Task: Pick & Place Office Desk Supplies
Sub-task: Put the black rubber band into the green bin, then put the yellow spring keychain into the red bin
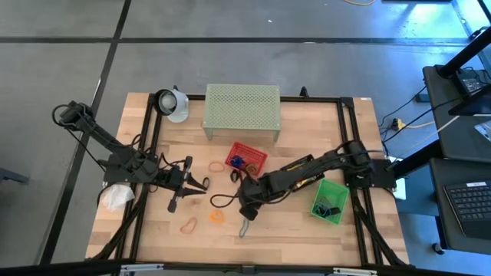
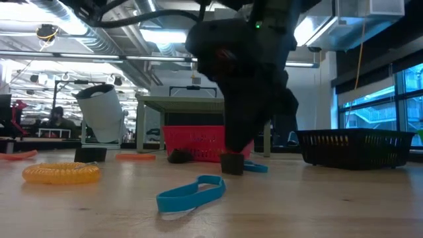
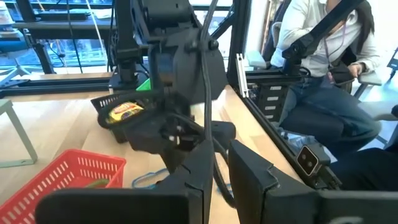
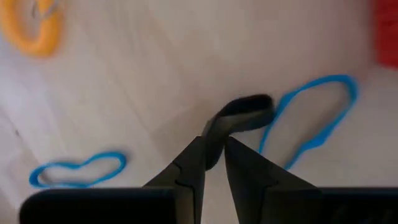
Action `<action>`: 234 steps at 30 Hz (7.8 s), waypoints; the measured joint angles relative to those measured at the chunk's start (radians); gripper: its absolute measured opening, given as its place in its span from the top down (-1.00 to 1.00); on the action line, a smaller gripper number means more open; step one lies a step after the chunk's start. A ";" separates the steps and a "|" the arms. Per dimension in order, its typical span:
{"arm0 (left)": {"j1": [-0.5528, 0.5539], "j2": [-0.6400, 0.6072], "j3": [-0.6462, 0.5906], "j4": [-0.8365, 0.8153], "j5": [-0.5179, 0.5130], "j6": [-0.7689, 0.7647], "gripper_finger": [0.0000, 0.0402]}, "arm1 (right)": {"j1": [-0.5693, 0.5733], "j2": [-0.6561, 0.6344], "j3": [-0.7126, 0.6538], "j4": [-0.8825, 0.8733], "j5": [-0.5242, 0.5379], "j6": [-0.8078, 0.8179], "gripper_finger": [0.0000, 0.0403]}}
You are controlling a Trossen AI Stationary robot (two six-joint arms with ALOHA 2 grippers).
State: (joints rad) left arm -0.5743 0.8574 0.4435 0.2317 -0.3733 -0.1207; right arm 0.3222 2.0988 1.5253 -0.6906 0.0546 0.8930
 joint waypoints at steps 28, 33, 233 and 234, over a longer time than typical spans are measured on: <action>0.000 0.000 0.000 0.000 0.001 -0.007 0.79 | -0.009 0.080 0.004 0.107 -0.046 -0.081 0.26; 0.000 0.000 0.000 0.000 0.001 -0.007 0.79 | -0.006 0.090 0.004 0.112 -0.016 -0.050 0.38; 0.092 0.879 0.563 -0.678 0.340 0.014 0.41 | 0.411 -0.597 -0.498 -0.127 0.921 0.511 0.37; 0.092 0.886 0.564 -0.677 0.339 0.014 0.41 | 0.411 -0.597 -0.498 -0.106 0.922 0.500 0.37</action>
State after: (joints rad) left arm -0.4828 1.7436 1.0077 -0.4454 -0.0340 -0.1067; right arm 0.7334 1.5013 1.0271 -0.7971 0.9764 1.3933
